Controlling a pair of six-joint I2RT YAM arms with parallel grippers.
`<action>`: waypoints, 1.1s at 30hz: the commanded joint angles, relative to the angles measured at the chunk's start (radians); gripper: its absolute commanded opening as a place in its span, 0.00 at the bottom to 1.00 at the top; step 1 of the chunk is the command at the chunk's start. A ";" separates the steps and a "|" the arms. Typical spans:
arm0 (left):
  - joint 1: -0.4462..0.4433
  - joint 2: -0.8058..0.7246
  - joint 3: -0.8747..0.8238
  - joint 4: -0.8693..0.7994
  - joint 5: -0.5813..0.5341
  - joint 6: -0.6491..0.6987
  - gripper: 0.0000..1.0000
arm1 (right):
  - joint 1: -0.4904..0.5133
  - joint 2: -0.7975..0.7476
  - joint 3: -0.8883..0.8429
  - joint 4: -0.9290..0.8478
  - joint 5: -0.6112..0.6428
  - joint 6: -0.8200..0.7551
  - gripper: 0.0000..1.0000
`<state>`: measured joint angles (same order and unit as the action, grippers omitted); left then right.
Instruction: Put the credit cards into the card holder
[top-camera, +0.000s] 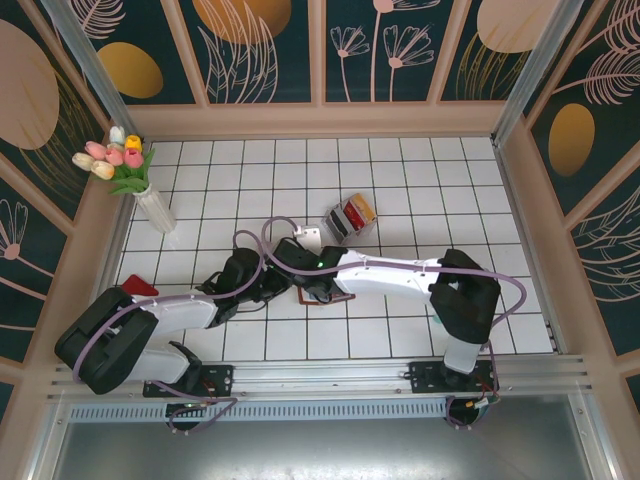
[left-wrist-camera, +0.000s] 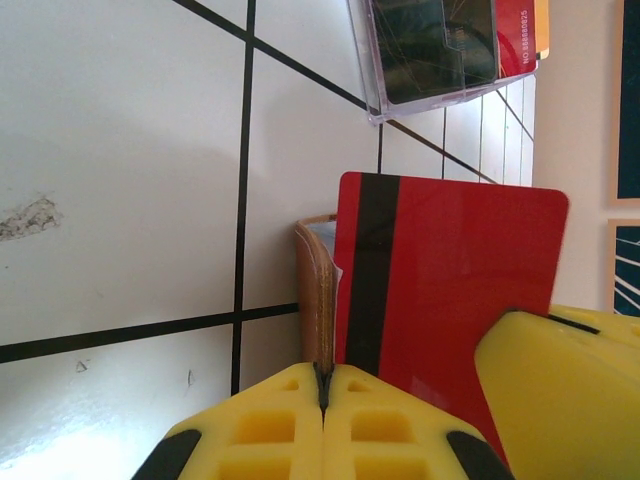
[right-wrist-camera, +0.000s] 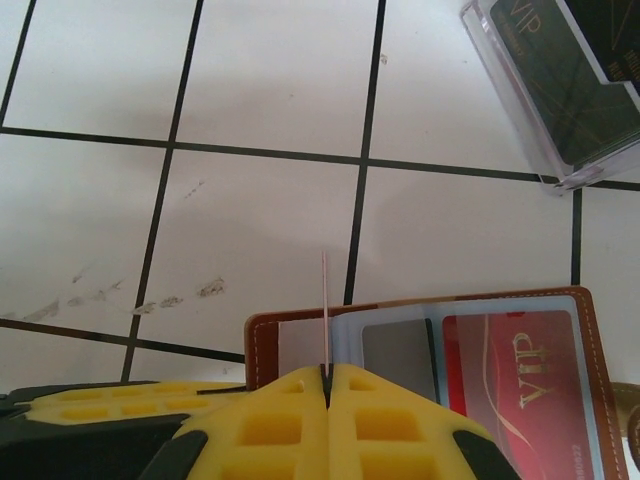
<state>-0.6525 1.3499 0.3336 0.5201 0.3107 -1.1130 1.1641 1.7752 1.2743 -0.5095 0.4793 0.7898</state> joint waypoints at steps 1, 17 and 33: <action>0.006 -0.013 0.012 0.025 0.011 -0.008 0.00 | 0.018 -0.016 0.063 -0.037 0.033 -0.017 0.00; 0.006 -0.010 0.018 0.011 0.005 -0.002 0.00 | 0.019 -0.022 0.049 -0.063 0.067 0.011 0.00; 0.006 -0.008 0.017 0.008 0.005 -0.001 0.00 | 0.020 0.003 0.063 -0.085 0.079 0.020 0.00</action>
<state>-0.6525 1.3499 0.3340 0.5198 0.3103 -1.1130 1.1763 1.7721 1.3136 -0.5583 0.5251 0.7982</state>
